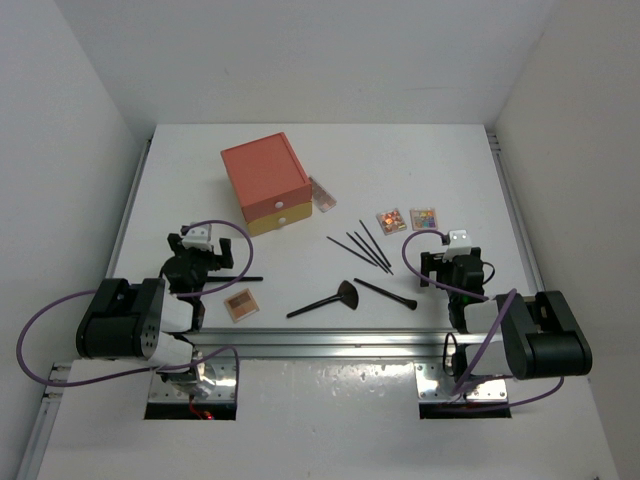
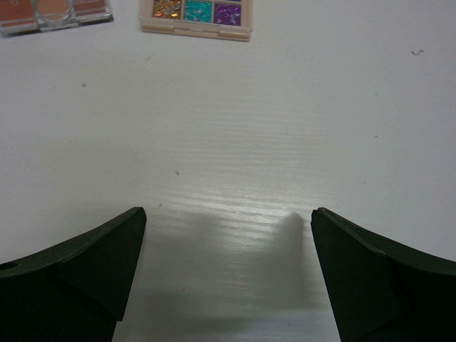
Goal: Organize the makeup
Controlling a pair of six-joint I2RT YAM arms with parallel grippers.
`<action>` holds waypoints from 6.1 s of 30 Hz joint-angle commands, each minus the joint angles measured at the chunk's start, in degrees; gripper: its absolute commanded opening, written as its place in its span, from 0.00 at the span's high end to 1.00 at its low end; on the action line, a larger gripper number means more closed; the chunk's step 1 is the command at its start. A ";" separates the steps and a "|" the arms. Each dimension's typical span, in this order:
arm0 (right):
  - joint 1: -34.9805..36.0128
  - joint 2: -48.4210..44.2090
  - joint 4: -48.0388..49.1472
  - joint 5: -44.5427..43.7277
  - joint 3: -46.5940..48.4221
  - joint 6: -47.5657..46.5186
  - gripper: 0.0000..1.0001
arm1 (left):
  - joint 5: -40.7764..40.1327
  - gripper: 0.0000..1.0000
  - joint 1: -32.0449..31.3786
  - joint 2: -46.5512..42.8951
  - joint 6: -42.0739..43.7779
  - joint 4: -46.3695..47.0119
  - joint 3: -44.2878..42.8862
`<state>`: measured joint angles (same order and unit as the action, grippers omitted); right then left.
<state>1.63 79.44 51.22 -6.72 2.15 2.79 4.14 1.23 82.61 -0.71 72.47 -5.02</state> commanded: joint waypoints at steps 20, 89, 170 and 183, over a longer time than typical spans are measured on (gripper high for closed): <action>27.29 26.02 -92.95 -10.27 106.53 4.20 0.00 | 7.44 0.00 1.41 2.89 9.50 -86.13 -71.99; 44.69 48.00 -56.23 -14.55 101.74 17.43 1.00 | 10.10 0.49 -8.27 26.90 8.44 -93.38 -88.06; 42.14 -5.61 -75.04 3.91 50.85 10.84 0.03 | 11.76 1.00 5.61 1.07 64.86 -130.09 -56.30; 40.29 -6.84 -76.71 3.82 50.76 10.48 0.03 | 37.78 1.00 -0.69 5.72 36.35 -124.04 -89.64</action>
<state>42.15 74.02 -25.91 -2.52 51.70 13.08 32.86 4.21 86.74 53.78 -64.05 -91.59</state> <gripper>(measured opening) 0.973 0.136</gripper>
